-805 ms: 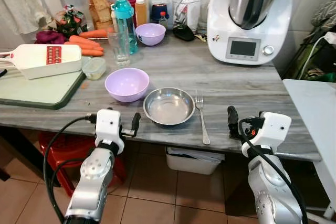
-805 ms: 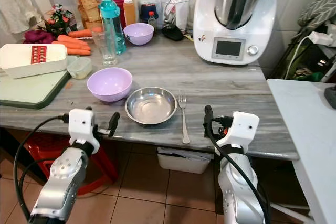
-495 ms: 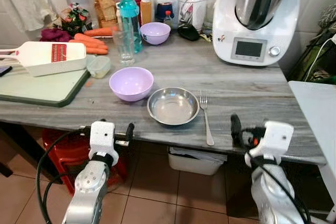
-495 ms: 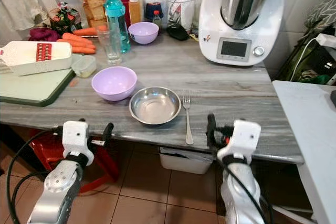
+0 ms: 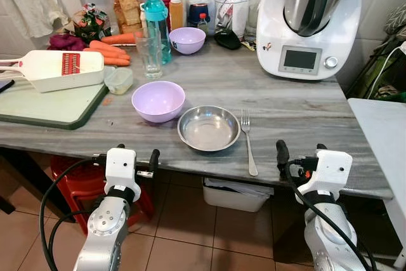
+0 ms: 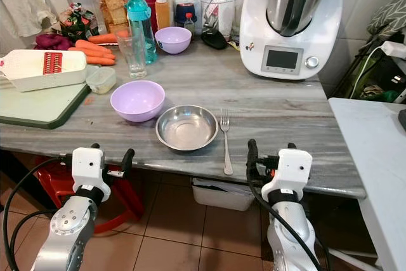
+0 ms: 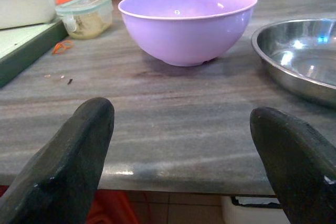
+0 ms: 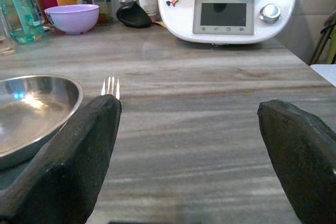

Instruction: Setting the table

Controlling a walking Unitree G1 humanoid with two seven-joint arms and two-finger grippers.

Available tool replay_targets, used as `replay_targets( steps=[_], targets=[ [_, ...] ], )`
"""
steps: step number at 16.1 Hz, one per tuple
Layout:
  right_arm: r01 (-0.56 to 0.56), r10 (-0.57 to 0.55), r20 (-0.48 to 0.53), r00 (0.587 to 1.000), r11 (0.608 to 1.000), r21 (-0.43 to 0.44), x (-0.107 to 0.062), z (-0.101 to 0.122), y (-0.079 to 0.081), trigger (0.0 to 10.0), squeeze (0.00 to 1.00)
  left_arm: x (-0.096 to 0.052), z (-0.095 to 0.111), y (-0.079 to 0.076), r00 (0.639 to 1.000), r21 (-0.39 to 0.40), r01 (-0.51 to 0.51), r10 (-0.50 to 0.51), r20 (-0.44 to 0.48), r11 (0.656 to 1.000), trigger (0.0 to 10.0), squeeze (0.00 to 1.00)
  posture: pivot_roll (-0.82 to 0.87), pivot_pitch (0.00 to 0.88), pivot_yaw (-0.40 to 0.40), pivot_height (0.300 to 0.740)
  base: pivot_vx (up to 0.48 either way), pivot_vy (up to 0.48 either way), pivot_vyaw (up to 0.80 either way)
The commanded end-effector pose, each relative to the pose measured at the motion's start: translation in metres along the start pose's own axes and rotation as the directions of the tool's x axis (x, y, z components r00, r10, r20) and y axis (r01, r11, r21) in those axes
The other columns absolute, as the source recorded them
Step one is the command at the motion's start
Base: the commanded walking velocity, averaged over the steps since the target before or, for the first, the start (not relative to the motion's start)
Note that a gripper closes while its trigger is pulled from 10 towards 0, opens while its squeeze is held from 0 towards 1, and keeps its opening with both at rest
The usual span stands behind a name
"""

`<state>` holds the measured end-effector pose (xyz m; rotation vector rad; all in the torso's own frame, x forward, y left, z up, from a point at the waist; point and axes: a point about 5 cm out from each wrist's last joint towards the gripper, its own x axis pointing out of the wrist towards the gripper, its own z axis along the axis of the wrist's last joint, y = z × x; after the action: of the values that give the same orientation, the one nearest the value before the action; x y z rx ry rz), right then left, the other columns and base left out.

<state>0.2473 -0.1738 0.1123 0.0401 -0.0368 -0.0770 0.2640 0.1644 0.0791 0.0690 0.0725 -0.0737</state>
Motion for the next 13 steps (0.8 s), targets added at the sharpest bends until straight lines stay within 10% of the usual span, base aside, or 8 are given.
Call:
replay_targets(
  steps=[1,13],
  targets=[
    [0.000,-0.001,0.021,1.000,1.000,0.011,0.0007,0.0042,-0.0003,10.0,0.00,0.0014,0.0043,0.0017,1.000,0.009,-0.013,0.013,0.008,1.000,10.0,0.00,0.02,0.000,0.016,0.740,0.000,0.000,0.00],
    [0.024,-0.024,0.000,1.000,0.999,0.043,0.0044,0.0002,-0.0013,10.0,0.00,0.0053,0.0063,0.0008,1.000,0.013,-0.010,0.010,0.005,1.000,10.0,0.00,0.02,0.000,0.024,0.740,-0.234,0.000,0.00]
  ],
)
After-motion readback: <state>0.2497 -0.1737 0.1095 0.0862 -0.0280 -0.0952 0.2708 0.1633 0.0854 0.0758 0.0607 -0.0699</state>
